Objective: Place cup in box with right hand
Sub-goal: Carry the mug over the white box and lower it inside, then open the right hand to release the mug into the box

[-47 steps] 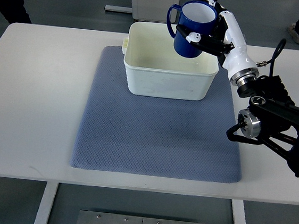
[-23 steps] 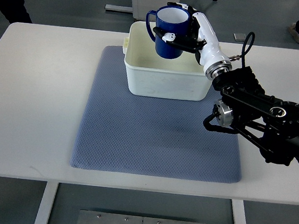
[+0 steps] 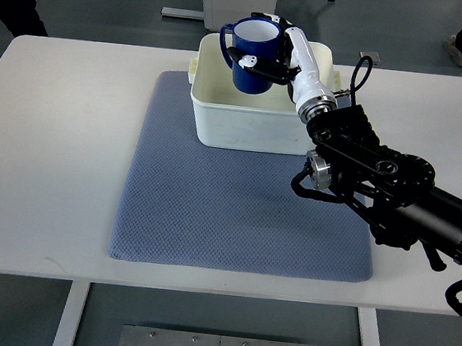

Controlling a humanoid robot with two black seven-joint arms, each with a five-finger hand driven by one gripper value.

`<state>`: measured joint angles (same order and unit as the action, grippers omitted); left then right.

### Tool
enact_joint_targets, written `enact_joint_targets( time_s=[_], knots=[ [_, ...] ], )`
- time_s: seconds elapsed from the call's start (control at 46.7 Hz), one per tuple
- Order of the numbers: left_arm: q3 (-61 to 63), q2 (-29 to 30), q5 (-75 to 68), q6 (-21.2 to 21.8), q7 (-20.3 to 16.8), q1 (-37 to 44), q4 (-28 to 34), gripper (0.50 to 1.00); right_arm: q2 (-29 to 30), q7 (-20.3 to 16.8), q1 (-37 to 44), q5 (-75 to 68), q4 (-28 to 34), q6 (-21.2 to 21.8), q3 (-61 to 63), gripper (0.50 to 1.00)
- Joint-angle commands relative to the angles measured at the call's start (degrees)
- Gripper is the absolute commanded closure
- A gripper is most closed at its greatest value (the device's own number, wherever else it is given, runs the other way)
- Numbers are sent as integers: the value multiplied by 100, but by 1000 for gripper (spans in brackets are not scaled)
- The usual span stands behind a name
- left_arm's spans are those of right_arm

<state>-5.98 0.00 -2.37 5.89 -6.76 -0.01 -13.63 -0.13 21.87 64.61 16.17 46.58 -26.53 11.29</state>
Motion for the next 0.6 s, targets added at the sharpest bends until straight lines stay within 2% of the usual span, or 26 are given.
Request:
enact_joint_targets(
  time_s=[0.0, 0.386, 0.493, 0.579],
  knots=[
    [0, 0, 0, 0, -1, 1, 0, 500, 13, 1, -1, 9, -140, -1, -4, 1000],
    [0, 0, 0, 0, -1, 1, 0, 500, 13, 1, -45, 26, -210, -1, -83, 1000],
    [0, 0, 0, 0, -1, 1, 0, 500, 13, 10, -62, 26, -210, -1, -83, 967],
    [0, 0, 0, 0, -1, 1, 0, 500, 13, 1, -71, 26, -210, -1, -83, 898]
  ],
)
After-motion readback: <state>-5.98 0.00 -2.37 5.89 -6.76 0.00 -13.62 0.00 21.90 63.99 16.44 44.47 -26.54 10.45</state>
